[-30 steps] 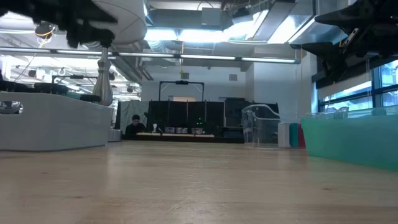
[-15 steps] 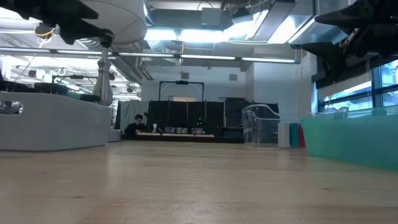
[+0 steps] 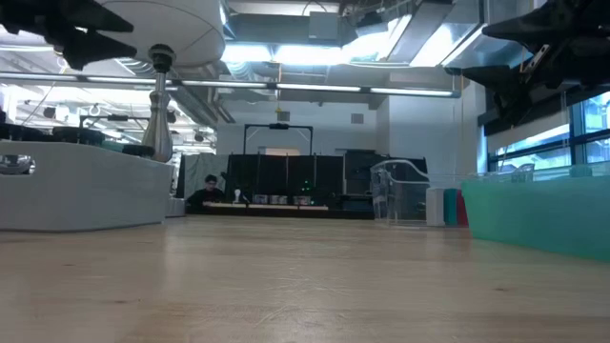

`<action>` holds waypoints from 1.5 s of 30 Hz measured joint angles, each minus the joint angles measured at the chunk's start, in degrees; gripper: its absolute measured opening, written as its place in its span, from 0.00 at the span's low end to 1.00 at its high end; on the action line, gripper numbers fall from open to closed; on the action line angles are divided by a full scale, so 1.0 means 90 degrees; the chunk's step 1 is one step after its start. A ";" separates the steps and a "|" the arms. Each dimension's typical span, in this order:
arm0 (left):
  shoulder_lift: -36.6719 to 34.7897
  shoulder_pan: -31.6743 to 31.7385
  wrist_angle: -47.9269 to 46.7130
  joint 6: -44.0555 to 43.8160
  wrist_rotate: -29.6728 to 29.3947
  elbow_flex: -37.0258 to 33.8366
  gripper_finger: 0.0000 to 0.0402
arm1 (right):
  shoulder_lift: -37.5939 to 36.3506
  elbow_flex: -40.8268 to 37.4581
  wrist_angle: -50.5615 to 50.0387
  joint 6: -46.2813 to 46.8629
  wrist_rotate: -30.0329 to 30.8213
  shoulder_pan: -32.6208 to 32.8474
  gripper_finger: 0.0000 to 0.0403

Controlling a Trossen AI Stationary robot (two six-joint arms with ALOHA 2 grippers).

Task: Pick & Place Office items
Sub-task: Return to Home Position

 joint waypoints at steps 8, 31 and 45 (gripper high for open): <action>-0.0004 0.0001 -0.0253 -0.0321 -0.0071 -0.0187 0.70 | 0.0000 0.0000 -0.0043 0.0000 -0.0001 0.0000 0.70; 0.0003 -0.0002 0.4555 0.0455 -0.0336 -0.2891 0.70 | 0.0000 0.0000 -0.0061 0.0000 -0.0001 0.0000 0.70; 0.0006 -0.0002 0.4275 0.1057 -0.1592 -0.2891 0.70 | 0.0000 -0.0001 -0.0064 0.0000 -0.0001 0.0000 0.70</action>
